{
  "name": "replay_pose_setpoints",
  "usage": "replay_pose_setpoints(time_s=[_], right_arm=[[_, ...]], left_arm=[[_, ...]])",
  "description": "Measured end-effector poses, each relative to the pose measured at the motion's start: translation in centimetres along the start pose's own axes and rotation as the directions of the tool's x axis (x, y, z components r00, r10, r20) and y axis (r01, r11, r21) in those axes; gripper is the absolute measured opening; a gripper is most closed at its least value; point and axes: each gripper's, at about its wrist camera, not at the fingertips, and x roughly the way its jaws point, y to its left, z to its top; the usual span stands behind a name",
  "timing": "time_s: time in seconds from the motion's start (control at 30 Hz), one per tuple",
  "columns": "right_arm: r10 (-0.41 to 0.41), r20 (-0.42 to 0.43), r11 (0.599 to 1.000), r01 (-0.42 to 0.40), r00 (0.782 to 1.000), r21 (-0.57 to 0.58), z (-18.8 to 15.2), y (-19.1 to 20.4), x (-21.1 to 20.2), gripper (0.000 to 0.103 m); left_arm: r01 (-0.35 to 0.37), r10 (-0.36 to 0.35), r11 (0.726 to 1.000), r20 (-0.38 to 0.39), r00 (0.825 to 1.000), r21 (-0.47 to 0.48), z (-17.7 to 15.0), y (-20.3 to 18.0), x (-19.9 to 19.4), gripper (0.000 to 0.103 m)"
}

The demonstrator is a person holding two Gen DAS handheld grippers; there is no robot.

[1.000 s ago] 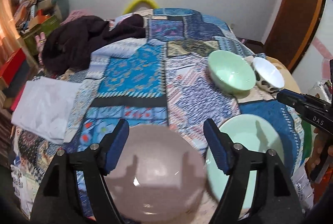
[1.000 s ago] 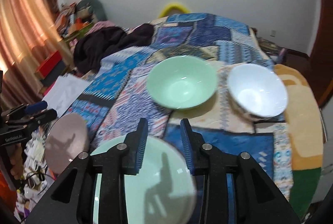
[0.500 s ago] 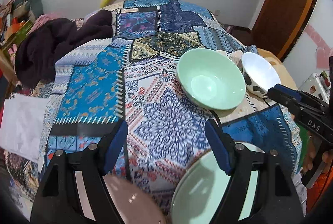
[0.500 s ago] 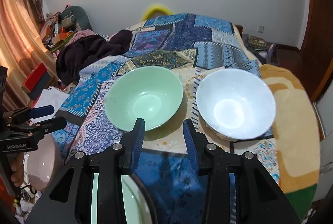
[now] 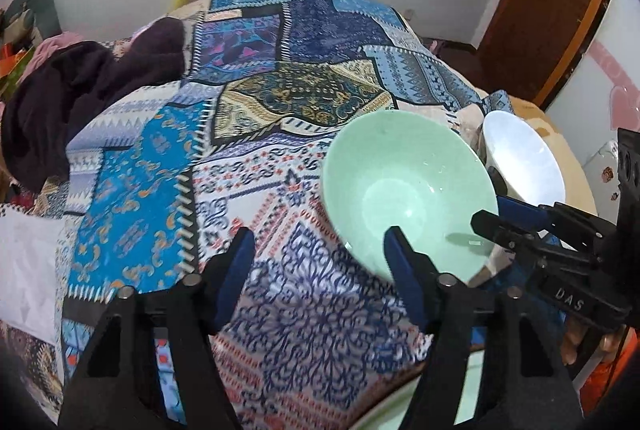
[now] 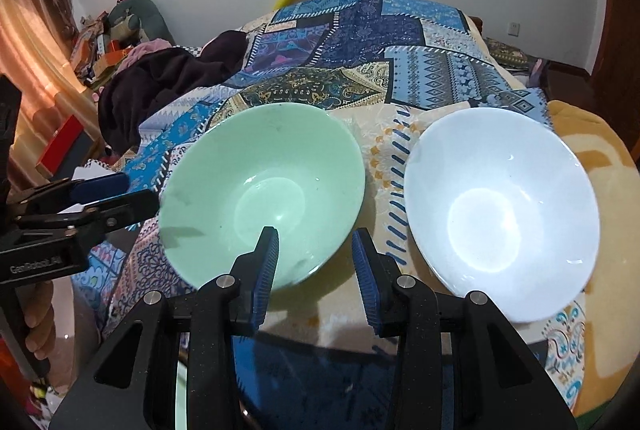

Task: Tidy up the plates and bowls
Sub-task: 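Grasp the mint green bowl rim with the left tool and lift it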

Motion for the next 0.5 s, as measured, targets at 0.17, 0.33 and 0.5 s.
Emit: replay_pose_setpoints(time_s=[0.17, 0.33, 0.5], right_arm=[[0.011, -0.021, 1.0, -0.011, 1.0, 0.019, 0.3, -0.2, 1.2, 0.033], [-0.006, -0.007, 1.0, 0.006, 1.0, 0.014, 0.4, 0.2, 1.2, 0.032], [-0.007, 0.002, 1.0, 0.007, 1.0, 0.011, 0.3, 0.2, 1.1, 0.032]], left_arm=[[-0.001, 0.002, 1.0, -0.02, 1.0, 0.025, 1.0, -0.8, 2.1, 0.052], [-0.008, 0.01, 0.999, -0.039, 0.999, 0.044, 1.5, -1.2, 3.6, 0.04], [0.0, 0.004, 0.999, -0.078, 0.997, 0.051, 1.4, -1.5, 5.0, 0.026]])
